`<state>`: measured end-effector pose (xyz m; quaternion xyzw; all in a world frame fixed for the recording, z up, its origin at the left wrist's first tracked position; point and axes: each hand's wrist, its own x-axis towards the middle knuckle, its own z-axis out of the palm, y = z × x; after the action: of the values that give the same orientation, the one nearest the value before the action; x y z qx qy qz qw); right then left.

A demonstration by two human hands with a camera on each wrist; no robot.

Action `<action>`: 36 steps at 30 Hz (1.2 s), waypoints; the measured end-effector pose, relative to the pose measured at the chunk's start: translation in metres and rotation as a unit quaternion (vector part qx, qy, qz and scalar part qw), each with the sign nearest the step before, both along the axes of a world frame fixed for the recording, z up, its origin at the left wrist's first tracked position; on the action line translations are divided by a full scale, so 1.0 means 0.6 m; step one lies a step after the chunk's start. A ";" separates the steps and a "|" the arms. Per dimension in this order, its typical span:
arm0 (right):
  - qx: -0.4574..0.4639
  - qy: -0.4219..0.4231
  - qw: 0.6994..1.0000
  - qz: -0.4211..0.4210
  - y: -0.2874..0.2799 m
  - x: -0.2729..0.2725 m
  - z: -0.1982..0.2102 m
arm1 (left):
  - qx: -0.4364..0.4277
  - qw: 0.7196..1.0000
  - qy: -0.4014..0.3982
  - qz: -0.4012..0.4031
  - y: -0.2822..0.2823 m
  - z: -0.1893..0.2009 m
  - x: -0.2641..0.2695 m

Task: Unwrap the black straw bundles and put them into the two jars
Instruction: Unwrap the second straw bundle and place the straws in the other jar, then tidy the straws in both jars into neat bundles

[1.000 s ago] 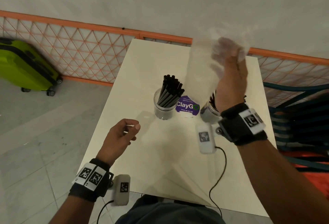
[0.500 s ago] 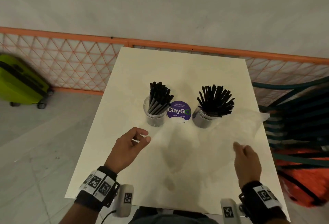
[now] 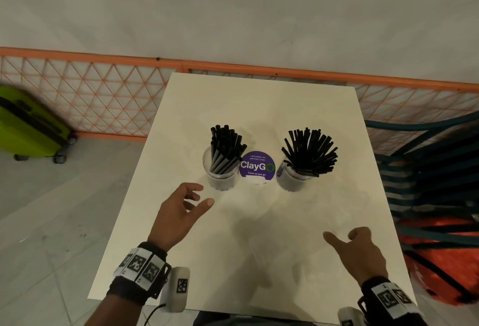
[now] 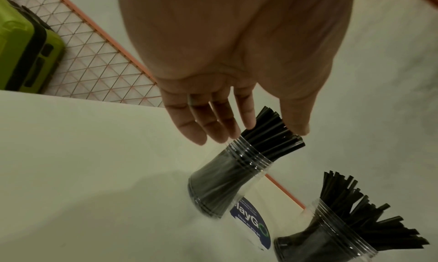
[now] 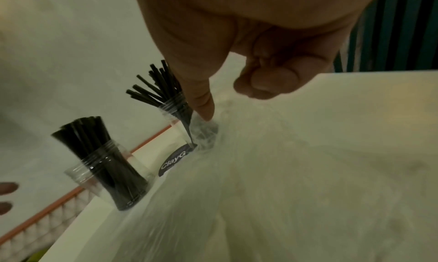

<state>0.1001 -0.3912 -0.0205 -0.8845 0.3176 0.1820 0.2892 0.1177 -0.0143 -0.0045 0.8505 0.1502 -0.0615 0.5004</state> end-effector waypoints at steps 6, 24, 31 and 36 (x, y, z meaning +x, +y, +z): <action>0.030 -0.156 0.962 0.221 0.037 0.016 0.063 | 0.015 1.000 -0.011 0.005 0.012 0.000 0.049; 0.041 -0.299 0.822 0.483 0.293 0.255 0.110 | 0.113 0.970 -0.183 -0.111 -0.048 -0.049 0.222; 0.104 -0.189 0.881 0.420 0.331 0.291 0.073 | 0.258 0.945 -0.127 -0.155 -0.064 -0.053 0.234; 0.209 -0.240 0.899 0.301 0.360 0.272 0.054 | 0.256 0.953 -0.128 -0.102 -0.078 -0.056 0.234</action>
<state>0.2633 -0.1752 0.0116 -0.8740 -0.0878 0.1044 0.4664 0.2578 -0.0613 -0.0379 0.9616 0.0083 0.0377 0.2718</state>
